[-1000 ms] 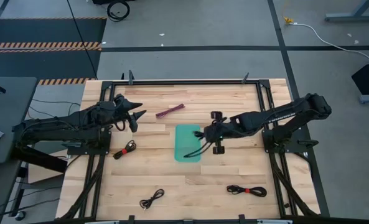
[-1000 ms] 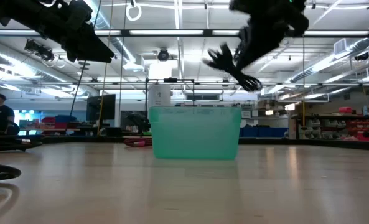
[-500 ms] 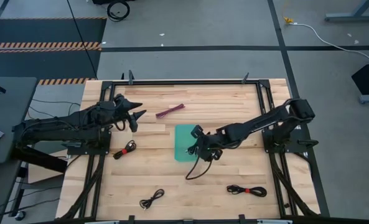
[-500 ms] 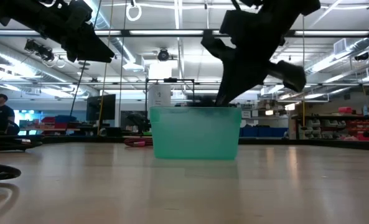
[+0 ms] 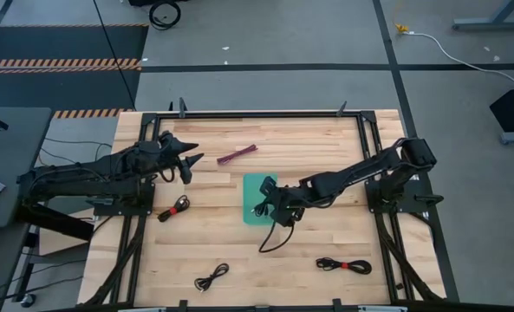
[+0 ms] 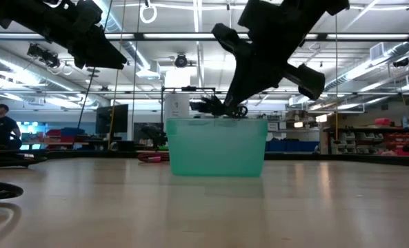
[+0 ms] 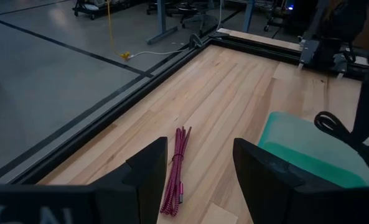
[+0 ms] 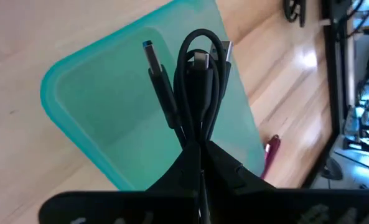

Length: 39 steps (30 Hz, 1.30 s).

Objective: Pick and place USB-C Cables
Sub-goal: Put the black charger cable into the green bin, then put the bottom right black charger cable into the green bin

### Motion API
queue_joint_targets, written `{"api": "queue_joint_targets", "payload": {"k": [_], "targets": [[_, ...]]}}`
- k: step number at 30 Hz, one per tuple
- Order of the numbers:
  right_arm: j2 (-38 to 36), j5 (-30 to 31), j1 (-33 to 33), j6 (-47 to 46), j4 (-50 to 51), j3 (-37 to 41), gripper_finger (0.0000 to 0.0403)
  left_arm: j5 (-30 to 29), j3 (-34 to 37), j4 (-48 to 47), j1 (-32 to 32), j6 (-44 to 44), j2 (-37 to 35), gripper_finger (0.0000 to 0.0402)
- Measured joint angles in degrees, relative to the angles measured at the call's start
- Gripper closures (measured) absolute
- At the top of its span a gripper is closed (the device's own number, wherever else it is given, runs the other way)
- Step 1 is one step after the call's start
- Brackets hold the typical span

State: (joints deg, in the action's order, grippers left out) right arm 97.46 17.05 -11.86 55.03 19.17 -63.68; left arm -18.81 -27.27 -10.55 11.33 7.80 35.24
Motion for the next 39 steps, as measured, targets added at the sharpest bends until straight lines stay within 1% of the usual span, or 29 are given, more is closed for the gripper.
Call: {"api": "queue_joint_targets", "payload": {"k": [2, 7, 11, 17, 19, 22, 25, 26, 29, 32, 34, 36, 39], "targets": [[0.08, -0.20, 0.30, -1.10, 2.02, 0.02, 0.0394, -0.01, 0.00, 0.00, 0.00, 0.14, -0.02, 0.0212], [0.69, -0.01, 0.59, -4.98, 2.02, 0.03, 0.0377, 0.00, 0.00, 0.00, 0.00, 0.22, -0.02, 0.0212], [0.97, -0.40, 0.77, -7.77, 0.39, 0.00, 0.0348, 0.00, 0.00, -0.02, 0.00, 0.21, -0.01, 0.0212], [0.97, -0.31, 0.75, -8.01, -0.65, -0.02, 0.0295, 0.00, 0.00, -0.02, 0.00, 0.23, -0.02, 0.0212], [0.97, 1.09, 0.75, -8.59, -0.63, -0.02, 0.0280, 0.00, 0.00, -0.02, 0.00, 0.21, 0.00, 0.0212], [0.88, 7.62, 0.46, -11.43, -0.65, -0.02, 0.0263, 0.00, 0.00, -0.02, 0.00, 0.22, 0.00, 0.0212], [0.13, 15.23, -0.73, -18.94, -0.67, 0.00, 0.0255, 0.00, 0.00, -0.03, 0.00, 0.20, 0.00, 0.0212], [-0.26, 16.85, -1.24, -21.46, -0.65, 0.00, 0.0254, 0.00, 0.00, -0.07, 0.00, 0.18, 0.00, 0.0212], [-1.66, 17.61, -2.62, -28.87, 1.21, 0.00, 0.0254, 0.00, 0.00, -0.59, 0.00, 0.18, 0.00, 0.0212], [-3.53, 17.40, -4.13, -38.36, 4.63, 0.00, 0.0255, 0.00, 0.00, -0.81, 0.00, 0.19, 0.00, 0.0212], [-4.90, 15.89, -5.12, -45.99, 8.59, -0.02, 0.0256, 0.00, 0.00, -0.81, 0.00, 0.53, 0.00, 0.0212], [-6.09, 12.23, -5.90, -54.89, 13.19, -0.02, 0.0257, 0.00, 0.00, -0.76, 0.00, 0.56, 0.00, 0.0212], [-7.74, 2.16, -6.70, -68.22, 19.75, 0.00, 0.0257, 0.00, 0.00, -0.71, 0.00, 0.56, -0.02, 0.0212]]}}
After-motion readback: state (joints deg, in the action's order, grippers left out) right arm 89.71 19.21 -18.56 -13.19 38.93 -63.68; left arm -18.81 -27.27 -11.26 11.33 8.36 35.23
